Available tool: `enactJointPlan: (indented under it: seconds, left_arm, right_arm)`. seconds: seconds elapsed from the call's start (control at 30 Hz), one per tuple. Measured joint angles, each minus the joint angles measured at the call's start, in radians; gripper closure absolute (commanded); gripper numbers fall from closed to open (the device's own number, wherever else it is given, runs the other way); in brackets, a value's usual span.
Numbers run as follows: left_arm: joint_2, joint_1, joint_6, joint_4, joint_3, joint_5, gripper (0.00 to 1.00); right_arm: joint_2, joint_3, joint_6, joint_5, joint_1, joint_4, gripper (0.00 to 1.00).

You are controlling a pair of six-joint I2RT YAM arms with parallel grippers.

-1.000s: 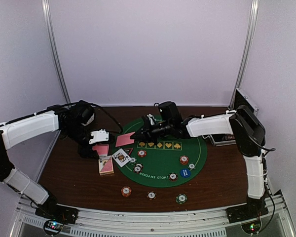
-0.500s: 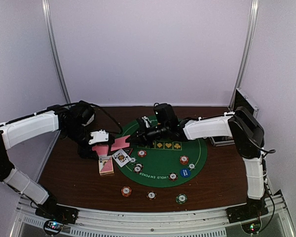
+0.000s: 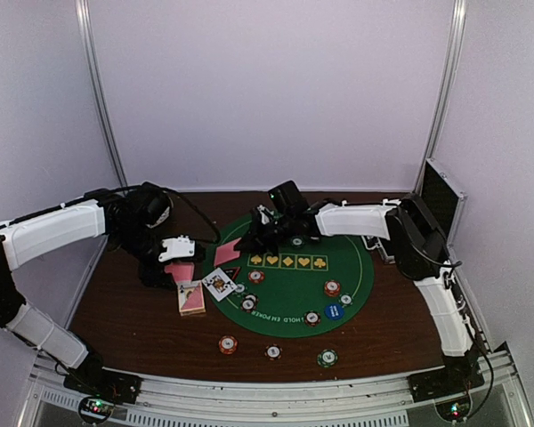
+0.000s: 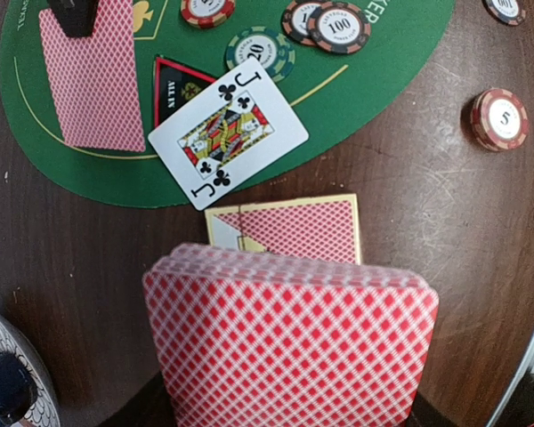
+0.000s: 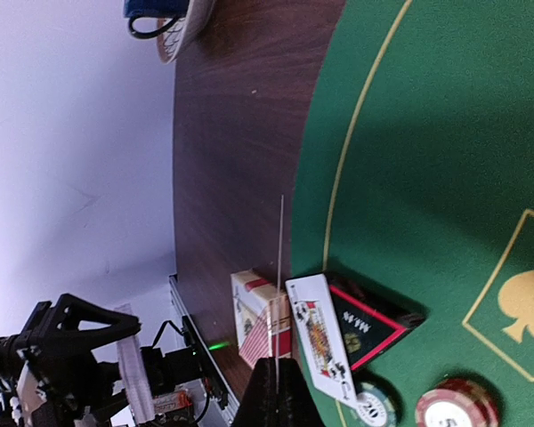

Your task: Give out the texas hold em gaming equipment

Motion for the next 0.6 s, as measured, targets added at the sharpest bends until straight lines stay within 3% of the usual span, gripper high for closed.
enactJointPlan:
  seconds: [0.37,0.6]
  left_arm:
    - [0.0,0.0,0.0,-0.009,0.0,-0.004,0.59]
    - [0.0,0.0,0.0,-0.013,0.0,-0.004,0.59]
  right_arm:
    - [0.156,0.207,-0.08,0.075,-0.02,-0.166,0.98]
    - [0.201,0.285,-0.113,0.095,-0.023,-0.234,0.63]
